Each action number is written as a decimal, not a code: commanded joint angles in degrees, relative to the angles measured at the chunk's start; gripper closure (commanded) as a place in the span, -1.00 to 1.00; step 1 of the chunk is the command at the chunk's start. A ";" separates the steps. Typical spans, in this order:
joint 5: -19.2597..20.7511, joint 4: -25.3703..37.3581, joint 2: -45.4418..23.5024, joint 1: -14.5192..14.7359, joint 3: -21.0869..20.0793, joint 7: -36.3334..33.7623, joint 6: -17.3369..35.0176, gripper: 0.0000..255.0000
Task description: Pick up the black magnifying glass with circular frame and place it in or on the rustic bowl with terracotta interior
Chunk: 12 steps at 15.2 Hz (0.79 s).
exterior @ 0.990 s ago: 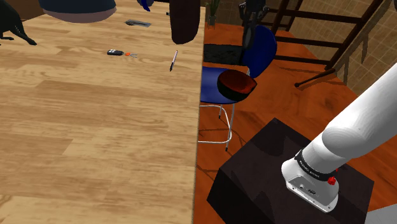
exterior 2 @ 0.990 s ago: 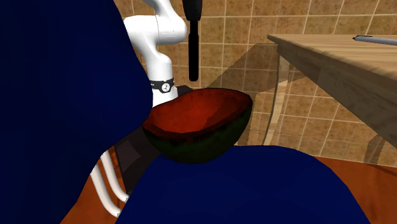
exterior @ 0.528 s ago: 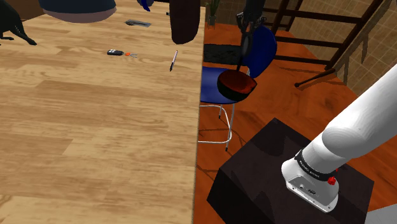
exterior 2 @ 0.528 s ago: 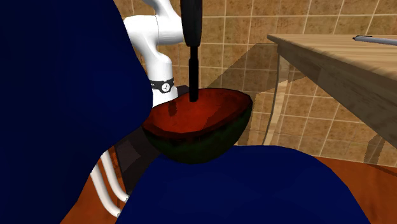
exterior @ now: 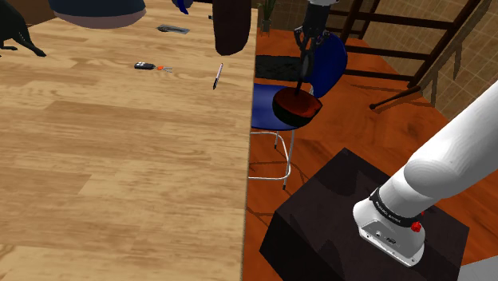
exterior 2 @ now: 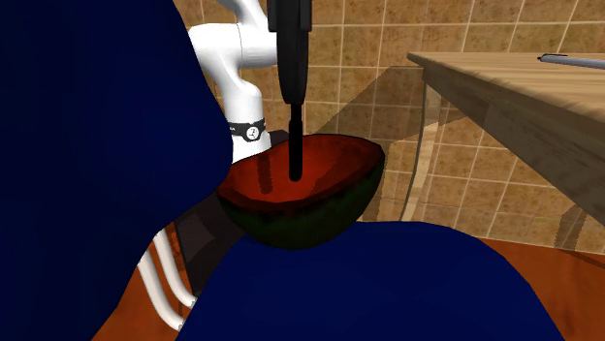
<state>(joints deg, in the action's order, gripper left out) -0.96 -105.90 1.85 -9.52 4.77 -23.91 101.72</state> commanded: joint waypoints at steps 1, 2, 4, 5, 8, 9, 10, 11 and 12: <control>0.00 -0.17 0.05 0.00 0.00 0.01 0.15 1.00; 0.00 -0.16 0.05 0.00 0.00 0.01 0.15 1.00; 0.00 -0.16 0.05 0.00 0.00 0.01 0.15 1.00; 0.00 -0.16 0.05 0.00 0.00 0.01 0.15 1.00; 0.00 -0.17 0.05 0.00 0.00 0.01 0.15 -1.00; 0.00 -0.17 0.05 0.00 0.00 0.01 0.15 -1.00; 0.00 -0.17 0.05 0.00 0.00 0.01 0.15 -1.00; 0.00 -0.17 0.05 0.00 0.00 0.01 0.15 -1.00; 0.01 1.82 -0.01 -0.02 0.02 0.00 -1.78 -1.00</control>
<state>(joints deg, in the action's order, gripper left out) -0.95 -105.16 1.92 -9.52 4.77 -23.92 100.95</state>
